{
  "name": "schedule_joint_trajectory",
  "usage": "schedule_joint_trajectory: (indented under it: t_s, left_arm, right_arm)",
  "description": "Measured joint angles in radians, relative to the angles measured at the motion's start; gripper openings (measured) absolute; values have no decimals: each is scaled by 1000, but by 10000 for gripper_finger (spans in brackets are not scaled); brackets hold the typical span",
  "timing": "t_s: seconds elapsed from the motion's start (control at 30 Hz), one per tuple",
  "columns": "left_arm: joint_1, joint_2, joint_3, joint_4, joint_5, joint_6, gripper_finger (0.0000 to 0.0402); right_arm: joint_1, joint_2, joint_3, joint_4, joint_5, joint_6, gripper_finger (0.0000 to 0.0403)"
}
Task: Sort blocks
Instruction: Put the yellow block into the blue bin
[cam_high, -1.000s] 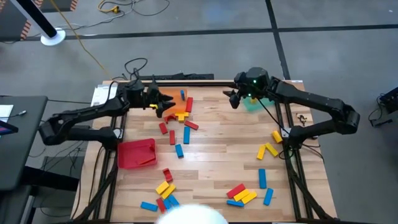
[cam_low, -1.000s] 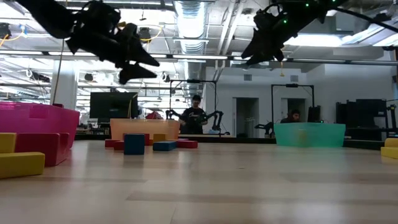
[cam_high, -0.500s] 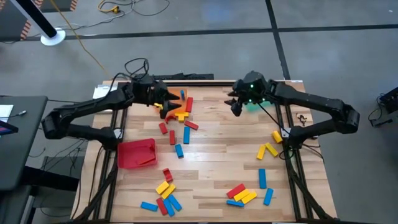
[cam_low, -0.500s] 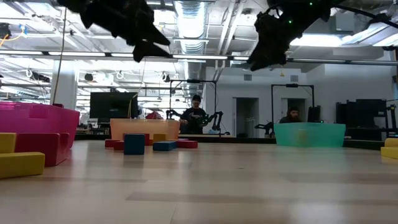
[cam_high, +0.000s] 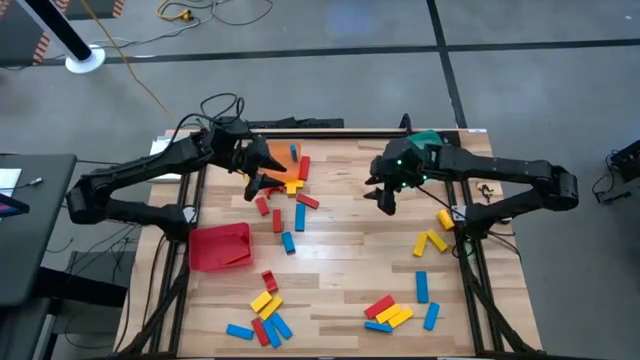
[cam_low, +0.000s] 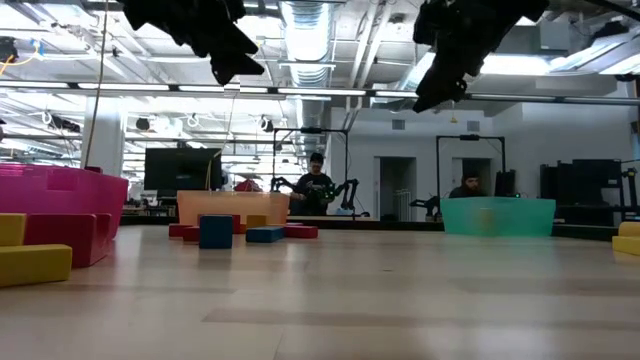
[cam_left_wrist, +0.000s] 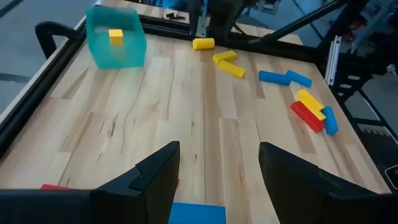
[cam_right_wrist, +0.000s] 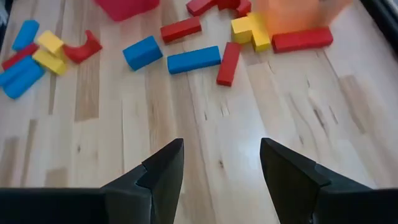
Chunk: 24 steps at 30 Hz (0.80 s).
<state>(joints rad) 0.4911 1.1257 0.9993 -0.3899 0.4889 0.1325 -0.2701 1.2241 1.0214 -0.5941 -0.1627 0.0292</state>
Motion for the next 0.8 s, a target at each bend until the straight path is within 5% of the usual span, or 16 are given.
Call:
schedule_joint_trajectory:
  t_s: [0.8]
  left_arm:
    - [-130,-22,-2,-55,38,153,213]
  right_arm:
    - [140,13,-3,53,55,15,226]
